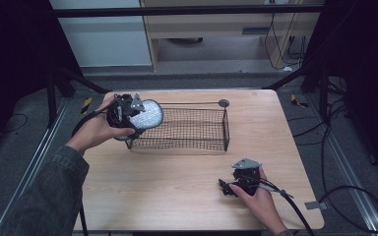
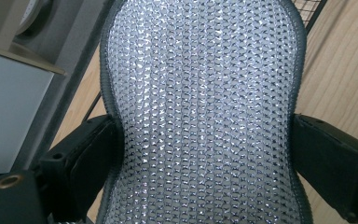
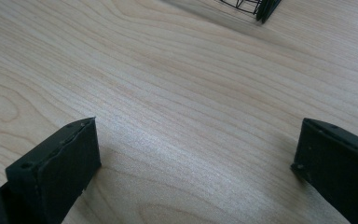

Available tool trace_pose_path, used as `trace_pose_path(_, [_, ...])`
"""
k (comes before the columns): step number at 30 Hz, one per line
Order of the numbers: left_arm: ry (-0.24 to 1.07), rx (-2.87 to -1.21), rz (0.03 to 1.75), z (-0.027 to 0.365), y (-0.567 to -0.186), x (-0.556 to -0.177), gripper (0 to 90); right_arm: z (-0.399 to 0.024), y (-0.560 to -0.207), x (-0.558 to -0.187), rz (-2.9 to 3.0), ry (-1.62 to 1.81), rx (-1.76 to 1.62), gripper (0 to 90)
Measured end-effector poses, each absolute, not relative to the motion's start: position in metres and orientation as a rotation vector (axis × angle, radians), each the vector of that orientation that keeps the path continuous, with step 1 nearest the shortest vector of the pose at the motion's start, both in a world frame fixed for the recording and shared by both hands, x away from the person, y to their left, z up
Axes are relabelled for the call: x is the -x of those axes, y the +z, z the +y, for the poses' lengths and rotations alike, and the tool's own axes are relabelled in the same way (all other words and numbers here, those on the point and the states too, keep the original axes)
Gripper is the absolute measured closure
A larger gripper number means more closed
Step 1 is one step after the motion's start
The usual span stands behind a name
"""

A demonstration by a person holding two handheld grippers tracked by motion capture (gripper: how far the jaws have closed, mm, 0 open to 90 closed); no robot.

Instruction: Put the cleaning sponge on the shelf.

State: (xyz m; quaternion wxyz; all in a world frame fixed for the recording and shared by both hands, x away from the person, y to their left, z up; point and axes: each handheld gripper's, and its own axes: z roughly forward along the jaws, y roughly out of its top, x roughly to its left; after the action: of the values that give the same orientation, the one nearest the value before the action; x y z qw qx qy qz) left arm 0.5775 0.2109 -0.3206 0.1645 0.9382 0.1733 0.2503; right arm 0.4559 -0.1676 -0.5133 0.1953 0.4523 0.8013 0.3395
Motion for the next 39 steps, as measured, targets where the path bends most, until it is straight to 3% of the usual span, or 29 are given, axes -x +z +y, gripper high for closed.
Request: trace_pose_path(39, [0.722,-2.726,0.328,0.197,-0.340,-0.609,8.0,-0.167,-0.513,-0.456,2.240,0.951,-1.275,0.4])
